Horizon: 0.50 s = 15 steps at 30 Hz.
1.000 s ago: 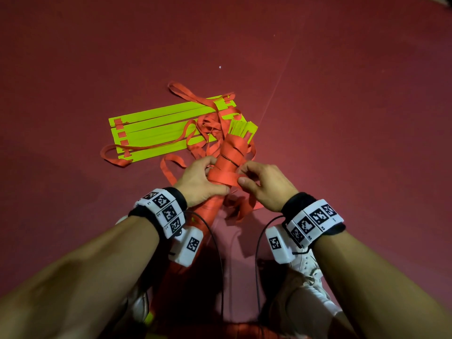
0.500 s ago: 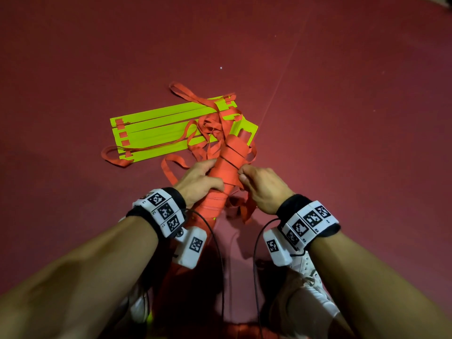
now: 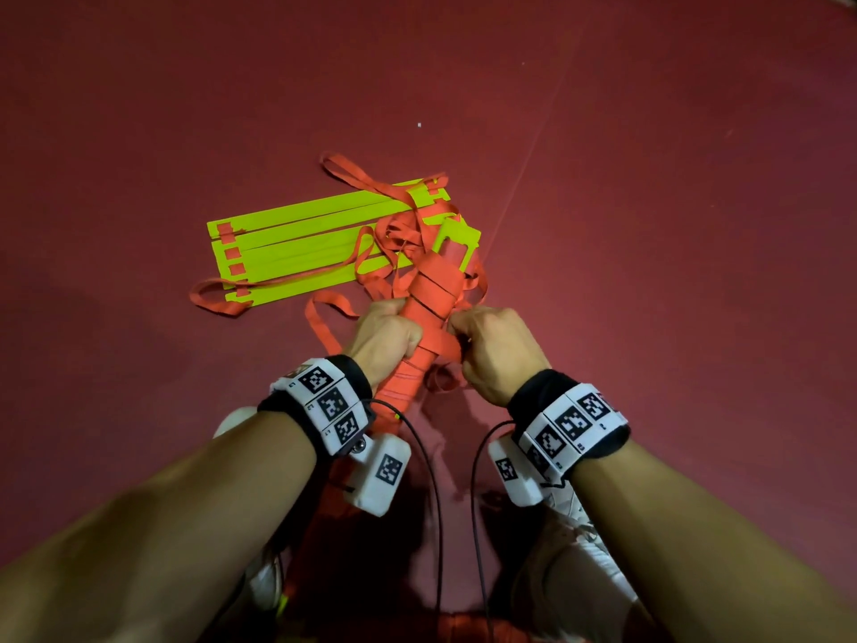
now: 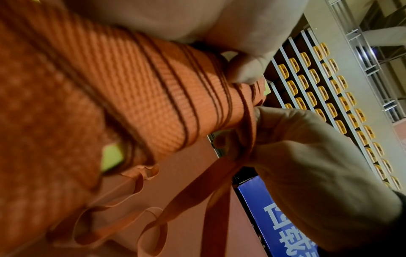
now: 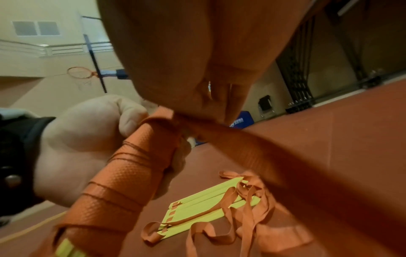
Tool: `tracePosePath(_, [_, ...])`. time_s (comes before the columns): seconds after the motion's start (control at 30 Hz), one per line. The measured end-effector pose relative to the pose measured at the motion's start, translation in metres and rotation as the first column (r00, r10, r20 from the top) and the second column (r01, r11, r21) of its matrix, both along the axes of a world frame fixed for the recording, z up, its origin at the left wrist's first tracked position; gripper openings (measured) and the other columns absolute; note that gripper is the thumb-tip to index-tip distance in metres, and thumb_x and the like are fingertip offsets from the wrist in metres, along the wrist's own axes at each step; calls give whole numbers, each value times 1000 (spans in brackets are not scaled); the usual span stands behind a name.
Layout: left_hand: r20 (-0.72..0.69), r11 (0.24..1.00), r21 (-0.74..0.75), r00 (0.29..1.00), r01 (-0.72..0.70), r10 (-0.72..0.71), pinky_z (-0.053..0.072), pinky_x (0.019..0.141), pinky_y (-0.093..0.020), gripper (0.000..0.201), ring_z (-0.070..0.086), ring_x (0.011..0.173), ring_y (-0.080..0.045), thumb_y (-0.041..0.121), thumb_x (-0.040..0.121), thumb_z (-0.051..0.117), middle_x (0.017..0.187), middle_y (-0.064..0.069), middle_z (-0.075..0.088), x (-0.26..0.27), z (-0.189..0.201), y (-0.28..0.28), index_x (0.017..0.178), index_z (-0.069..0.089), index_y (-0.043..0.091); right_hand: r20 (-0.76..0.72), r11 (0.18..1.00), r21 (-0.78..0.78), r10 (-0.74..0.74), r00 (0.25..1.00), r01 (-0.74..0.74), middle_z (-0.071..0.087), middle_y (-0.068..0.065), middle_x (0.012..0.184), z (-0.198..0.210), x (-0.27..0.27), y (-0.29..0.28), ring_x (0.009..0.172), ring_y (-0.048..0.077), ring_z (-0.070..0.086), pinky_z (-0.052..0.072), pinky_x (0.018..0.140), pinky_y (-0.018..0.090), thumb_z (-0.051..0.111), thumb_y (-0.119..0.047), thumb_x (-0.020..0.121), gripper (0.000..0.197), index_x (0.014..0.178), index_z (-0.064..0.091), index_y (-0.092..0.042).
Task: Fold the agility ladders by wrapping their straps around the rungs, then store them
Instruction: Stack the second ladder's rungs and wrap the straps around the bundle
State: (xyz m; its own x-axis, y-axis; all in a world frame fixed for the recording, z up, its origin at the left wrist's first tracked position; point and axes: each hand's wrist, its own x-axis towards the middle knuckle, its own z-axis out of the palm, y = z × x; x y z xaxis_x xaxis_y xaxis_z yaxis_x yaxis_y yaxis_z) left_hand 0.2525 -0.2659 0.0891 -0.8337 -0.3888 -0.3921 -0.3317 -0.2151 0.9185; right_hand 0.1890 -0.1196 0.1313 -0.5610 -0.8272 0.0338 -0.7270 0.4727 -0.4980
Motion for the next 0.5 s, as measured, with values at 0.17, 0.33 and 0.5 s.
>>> tracePosePath(0.17, [11, 1000, -12, 1000, 5, -5, 34, 54, -30, 29, 41, 48, -21, 9, 38, 50, 57, -7, 48, 1, 4, -2, 64, 62, 6, 116, 977, -141, -147, 982, 162, 56, 6, 58, -11, 6, 3, 56, 25, 44, 36, 55, 32, 32, -6, 57, 27, 68, 57, -11])
tracePosePath(0.33, [27, 1000, -22, 1000, -13, 14, 33, 53, -28, 36, 40, 47, -21, 10, 37, 50, 58, -6, 48, 1, 3, -3, 69, 66, 8, 214, 954, -219, -158, 964, 205, 50, -2, 57, -14, 9, 3, 55, 15, 41, 31, 58, 28, 36, -3, 64, 20, 67, 52, -14])
tracePosePath(0.5, [-9, 998, 61, 1000, 7, -6, 36, 45, -19, 49, 45, 43, -20, 4, 42, 46, 57, -7, 51, 3, 15, -2, 86, 67, 0, 213, 957, -186, -184, 960, 224, 43, -6, 56, -16, 6, 3, 54, 13, 40, 32, 56, 33, 34, -44, 95, 36, 68, 45, -23])
